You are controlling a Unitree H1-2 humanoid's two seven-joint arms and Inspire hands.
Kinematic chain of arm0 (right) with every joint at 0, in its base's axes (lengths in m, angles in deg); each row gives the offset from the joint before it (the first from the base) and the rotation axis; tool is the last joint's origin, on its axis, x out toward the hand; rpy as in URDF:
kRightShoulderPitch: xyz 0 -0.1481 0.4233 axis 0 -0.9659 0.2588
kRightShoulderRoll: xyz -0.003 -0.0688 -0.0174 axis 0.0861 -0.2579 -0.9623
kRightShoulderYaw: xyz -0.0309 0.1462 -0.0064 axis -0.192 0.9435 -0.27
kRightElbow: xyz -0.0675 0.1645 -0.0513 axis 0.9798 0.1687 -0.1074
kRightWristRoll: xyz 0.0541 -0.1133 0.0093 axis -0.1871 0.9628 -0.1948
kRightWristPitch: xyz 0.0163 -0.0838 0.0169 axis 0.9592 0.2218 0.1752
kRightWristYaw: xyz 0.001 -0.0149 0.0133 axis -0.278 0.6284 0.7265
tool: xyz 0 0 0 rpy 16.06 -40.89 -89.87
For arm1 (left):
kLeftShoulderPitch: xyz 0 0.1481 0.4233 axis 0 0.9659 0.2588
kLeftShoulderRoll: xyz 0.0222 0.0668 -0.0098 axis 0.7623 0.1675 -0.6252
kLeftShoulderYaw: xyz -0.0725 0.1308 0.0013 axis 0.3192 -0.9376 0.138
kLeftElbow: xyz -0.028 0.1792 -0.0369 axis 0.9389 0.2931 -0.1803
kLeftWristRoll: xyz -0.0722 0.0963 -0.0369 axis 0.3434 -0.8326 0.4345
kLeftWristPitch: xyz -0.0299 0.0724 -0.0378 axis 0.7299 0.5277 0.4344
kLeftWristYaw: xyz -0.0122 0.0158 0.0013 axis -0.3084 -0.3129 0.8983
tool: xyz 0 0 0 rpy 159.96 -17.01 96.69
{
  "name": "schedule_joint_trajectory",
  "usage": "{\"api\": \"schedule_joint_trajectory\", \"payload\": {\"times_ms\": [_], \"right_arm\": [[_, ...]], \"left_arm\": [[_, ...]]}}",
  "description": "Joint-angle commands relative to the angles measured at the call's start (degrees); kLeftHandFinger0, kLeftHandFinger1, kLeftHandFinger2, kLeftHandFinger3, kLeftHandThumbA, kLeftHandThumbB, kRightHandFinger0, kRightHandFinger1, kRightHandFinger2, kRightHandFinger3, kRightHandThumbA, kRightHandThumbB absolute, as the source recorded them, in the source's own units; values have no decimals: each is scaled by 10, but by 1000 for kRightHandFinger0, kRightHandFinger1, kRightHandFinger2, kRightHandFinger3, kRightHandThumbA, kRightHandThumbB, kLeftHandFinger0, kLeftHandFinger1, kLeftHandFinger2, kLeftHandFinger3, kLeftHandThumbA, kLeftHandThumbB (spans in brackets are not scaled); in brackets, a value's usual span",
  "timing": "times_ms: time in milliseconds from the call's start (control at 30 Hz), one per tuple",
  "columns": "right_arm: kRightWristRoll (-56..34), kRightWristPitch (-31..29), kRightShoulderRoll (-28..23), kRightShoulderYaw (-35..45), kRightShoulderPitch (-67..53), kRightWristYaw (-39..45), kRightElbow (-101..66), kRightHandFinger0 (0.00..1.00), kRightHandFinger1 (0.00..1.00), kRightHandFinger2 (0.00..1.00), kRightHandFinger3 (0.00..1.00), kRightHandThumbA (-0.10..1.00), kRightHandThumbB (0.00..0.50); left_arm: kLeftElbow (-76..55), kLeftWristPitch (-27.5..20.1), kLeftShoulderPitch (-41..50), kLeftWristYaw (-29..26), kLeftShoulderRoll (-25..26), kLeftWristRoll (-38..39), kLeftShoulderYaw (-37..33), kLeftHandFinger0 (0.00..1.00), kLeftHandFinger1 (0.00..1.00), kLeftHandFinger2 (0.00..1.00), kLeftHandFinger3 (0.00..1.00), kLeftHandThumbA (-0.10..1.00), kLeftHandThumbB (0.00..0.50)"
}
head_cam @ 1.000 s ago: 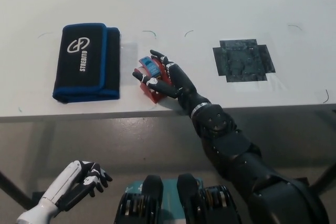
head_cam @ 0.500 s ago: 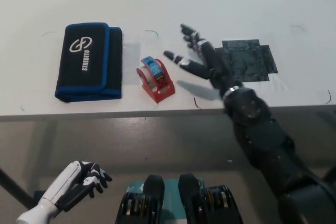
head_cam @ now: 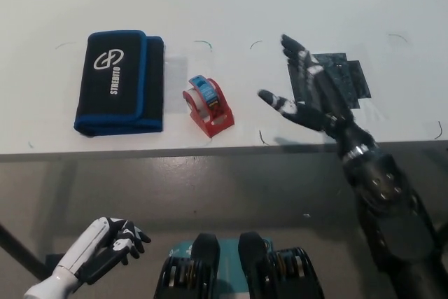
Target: Use the right hand to move the tape on the right hand side to the notebook on the left hand side
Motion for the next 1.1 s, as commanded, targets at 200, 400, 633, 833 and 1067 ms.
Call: {"api": "schedule_joint_trajectory", "payload": {"times_ms": [200, 400, 633, 833, 1067], "right_arm": [[-44, 123, -100, 2, -223, 62, -408, 1000, 1000, 1000, 1000, 912, 379], [-31, 90, -117, -8, -320, 64, -396, 1000, 1000, 1000, 1000, 905, 312], [-26, 106, -117, -1, -372, 48, -416, 1000, 1000, 1000, 1000, 960, 314], [-13, 97, -109, -6, -368, 44, -386, 1000, 1000, 1000, 1000, 927, 275], [19, 63, -105, -21, -357, 42, -359, 1000, 1000, 1000, 1000, 935, 269]], "left_arm": [[-13, -5, -25, 13, 19, 2, 3, 376, 399, 512, 893, 786, 103], [-8, -6, -24, 11, 16, 1, 1, 373, 395, 502, 891, 789, 106], [-5, -21, -14, 8, 19, -3, -2, 378, 401, 520, 897, 805, 106], [-13, -22, -2, 6, 22, -6, -3, 364, 405, 533, 885, 810, 106], [-12, -21, -2, 11, 24, 0, -2, 375, 401, 524, 876, 808, 96]]}}
